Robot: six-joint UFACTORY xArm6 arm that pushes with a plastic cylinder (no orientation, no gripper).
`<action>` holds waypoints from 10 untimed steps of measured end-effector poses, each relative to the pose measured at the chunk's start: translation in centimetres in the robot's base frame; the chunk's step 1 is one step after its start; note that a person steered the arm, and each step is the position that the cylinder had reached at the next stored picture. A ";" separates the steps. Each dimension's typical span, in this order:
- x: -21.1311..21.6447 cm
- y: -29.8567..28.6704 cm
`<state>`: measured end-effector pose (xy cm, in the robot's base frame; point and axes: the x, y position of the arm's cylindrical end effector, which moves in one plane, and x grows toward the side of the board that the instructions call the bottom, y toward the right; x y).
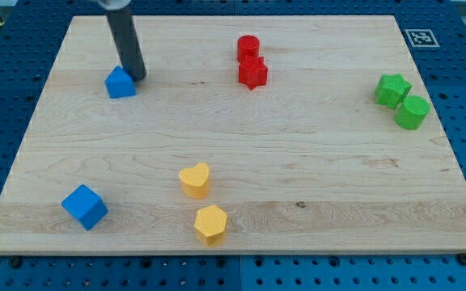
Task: Push the blue triangle into the blue cube
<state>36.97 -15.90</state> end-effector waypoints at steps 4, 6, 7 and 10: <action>-1.9 -0.1; 4.1 -2.3; 10.1 -1.9; 9.4 -4.3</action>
<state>46.34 -20.19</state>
